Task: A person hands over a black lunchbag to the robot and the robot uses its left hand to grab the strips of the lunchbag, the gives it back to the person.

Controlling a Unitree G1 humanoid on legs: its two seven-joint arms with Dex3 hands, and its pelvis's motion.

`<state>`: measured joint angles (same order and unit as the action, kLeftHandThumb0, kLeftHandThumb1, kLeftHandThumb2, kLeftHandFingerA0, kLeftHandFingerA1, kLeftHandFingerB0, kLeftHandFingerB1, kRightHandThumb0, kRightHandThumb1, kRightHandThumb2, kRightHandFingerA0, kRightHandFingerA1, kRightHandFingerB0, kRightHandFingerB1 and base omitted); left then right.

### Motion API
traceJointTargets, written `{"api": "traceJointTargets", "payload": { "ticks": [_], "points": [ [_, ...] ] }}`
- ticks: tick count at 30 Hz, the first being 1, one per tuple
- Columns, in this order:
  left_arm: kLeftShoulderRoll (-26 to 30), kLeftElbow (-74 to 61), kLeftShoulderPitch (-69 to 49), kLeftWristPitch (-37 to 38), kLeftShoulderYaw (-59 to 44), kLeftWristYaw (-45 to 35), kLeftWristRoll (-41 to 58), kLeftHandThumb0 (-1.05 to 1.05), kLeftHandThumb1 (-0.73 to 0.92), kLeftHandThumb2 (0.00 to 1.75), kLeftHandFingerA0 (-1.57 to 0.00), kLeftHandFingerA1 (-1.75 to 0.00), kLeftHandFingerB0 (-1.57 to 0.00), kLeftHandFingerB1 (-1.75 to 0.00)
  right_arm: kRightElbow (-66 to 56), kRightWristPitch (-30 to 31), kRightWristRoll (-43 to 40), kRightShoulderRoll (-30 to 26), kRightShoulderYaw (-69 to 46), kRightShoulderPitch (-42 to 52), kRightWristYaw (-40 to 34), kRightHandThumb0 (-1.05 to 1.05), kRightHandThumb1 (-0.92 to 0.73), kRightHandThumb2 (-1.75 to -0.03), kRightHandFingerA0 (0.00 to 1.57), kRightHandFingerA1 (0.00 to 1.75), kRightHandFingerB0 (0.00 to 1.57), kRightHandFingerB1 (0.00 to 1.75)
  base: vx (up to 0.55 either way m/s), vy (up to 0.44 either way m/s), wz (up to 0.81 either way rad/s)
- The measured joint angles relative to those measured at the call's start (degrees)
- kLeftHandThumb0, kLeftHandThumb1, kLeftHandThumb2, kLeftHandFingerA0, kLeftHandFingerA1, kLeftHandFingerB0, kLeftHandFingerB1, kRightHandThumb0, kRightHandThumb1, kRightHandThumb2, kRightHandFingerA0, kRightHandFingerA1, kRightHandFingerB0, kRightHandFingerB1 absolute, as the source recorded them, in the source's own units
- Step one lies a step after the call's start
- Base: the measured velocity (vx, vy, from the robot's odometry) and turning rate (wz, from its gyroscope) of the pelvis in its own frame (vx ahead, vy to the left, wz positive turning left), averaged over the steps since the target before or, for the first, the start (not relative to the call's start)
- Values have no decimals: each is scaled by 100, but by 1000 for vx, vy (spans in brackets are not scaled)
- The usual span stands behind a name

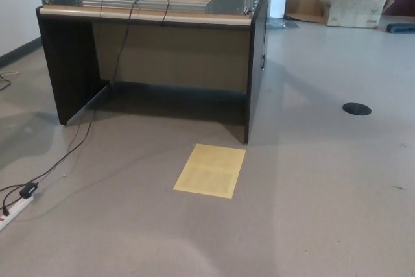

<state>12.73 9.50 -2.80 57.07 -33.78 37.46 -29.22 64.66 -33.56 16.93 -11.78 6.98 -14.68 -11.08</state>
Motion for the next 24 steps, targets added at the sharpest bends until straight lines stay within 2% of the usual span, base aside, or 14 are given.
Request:
{"api": "traceJointTargets", "payload": {
  "ticks": [1, 2, 3, 4, 5, 6, 8, 10, 11, 12, 13, 20, 22, 24],
  "points": [
    [82, -30, 208, -42, 17, 11, -47, -7, 57, 55, -93, -174, -78, -167, 0, -1, -1, 12, -7, -22, 0, -59, -74, -63, 48, 45, 47, 40, 0, 0, 0],
    [181, -75, 467, -94, 44, 23, -113, -7, 59, 56, -94, -174, -79, -155, -1, -3, -3, 22, -15, -52, 0, -62, -62, -100, 43, 59, 39, 53, 0, 0, 0],
    [254, -78, 673, -136, 112, 18, -134, -7, 59, 56, -94, -174, -79, -155, -1, -4, -4, 19, -22, -64, -1, -62, -62, -100, 43, 59, 39, 53, 0, 0, 0],
    [309, -74, 903, -184, 202, 5, -147, -9, 60, 56, -93, -175, -78, -156, -1, -5, -3, 18, -23, -74, -3, -59, -75, -63, 47, 45, 48, 41, 0, 0, 0],
    [355, -73, 1163, -243, 312, -10, -164, -19, 61, 58, -93, -174, -77, -153, -1, -5, -3, 19, -24, -86, -3, -62, -63, -101, 40, 58, 38, 53, 0, 0, 0],
    [380, -66, 1374, -292, 411, -25, -182, -19, 62, 58, -88, -172, -76, -161, -1, -5, -3, 19, -27, -97, -3, -58, -74, -63, 46, 45, 47, 40, 0, 0, 0],
    [465, -37, 1858, -405, 650, -67, -234, -23, 63, 58, -84, -175, -72, -164, -4, -6, -4, 20, -36, -123, -3, -57, -58, -99, 39, 57, 40, 55, 0, 0, 0],
    [528, 23, 2326, -497, 892, -105, -300, -23, 64, 57, -84, -175, -71, -164, -6, -7, -7, 23, -50, -133, -3, -61, -75, -63, 47, 44, 49, 41, 0, 0, 0],
    [549, 108, 2628, -534, 1067, -119, -351, -24, 63, 58, -84, -175, -70, -166, -7, -8, -8, 23, -59, -137, -3, -60, -60, -100, 39, 57, 40, 54, 0, 0, 0],
    [556, 163, 2775, -548, 1149, -125, -374, -24, 63, 57, -83, -175, -70, -166, -7, -8, -8, 23, -62, -142, -3, -61, -75, -62, 46, 44, 50, 42, 0, 0, 0],
    [570, 272, 3063, -588, 1314, -132, -422, -21, 61, 56, -81, -175, -67, -167, -7, -8, -9, 22, -67, -154, -2, -65, -62, -100, 41, 56, 45, 55, 0, 0, 0],
    [575, 1084, 4652, -862, 2217, -91, -859, -20, 57, 56, -78, -175, -59, -169, -7, -5, -8, 22, -79, -220, 0, -68, -63, -102, 41, 57, 46, 56, 0, 0, 0],
    [538, 1458, 5192, -944, 2519, -57, -989, -23, 59, 56, -77, -175, -57, -170, -7, -5, -8, 24, -80, -220, 1, -67, -63, -101, 40, 56, 47, 56, 0, 0, 0],
    [485, 1737, 5564, -1019, 2733, -17, -1083, -24, 60, 56, -78, -175, -60, -171, -7, -5, -10, 29, -82, -222, 1, -63, -75, -63, 44, 43, 54, 43, 0, 0, 0]
  ]
}}
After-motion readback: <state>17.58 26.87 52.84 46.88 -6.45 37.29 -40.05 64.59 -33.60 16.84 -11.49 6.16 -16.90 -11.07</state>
